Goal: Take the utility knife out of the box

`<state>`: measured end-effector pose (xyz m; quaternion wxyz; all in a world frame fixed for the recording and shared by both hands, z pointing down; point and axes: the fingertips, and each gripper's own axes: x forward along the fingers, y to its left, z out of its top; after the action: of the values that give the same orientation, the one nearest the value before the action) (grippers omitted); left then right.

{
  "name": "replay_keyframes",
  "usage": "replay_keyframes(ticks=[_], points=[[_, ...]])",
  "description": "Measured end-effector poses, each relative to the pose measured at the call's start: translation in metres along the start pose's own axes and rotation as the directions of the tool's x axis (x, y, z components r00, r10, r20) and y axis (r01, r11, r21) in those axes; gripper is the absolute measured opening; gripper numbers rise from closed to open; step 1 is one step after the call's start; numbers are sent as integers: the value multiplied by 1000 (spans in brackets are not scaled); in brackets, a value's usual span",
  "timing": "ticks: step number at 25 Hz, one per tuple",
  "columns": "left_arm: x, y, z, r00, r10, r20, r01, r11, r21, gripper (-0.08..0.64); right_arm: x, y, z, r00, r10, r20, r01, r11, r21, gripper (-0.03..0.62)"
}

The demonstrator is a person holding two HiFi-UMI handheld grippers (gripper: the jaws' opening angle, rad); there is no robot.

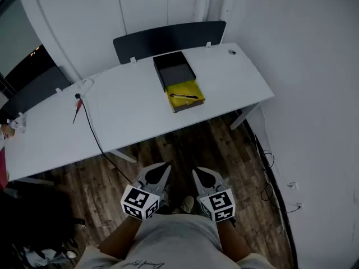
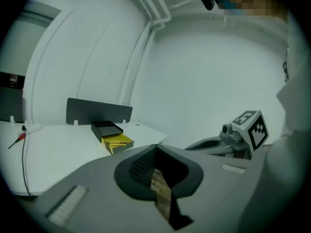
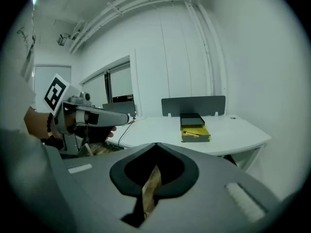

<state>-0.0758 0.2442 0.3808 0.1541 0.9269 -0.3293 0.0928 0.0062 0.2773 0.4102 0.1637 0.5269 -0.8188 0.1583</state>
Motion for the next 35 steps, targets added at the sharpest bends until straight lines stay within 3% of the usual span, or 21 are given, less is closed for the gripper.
replay_keyframes(ticks=[23,35], points=[[8,-21,4,1000,16,12,-16,1000,16,2,-14,-14,-3,1000,29,5,-29,1000,-11,15],[15,-42,-4,996,85,24,-85,996,6,2,-25,-25,-16,995,99,-2,-99,994,-43,15]])
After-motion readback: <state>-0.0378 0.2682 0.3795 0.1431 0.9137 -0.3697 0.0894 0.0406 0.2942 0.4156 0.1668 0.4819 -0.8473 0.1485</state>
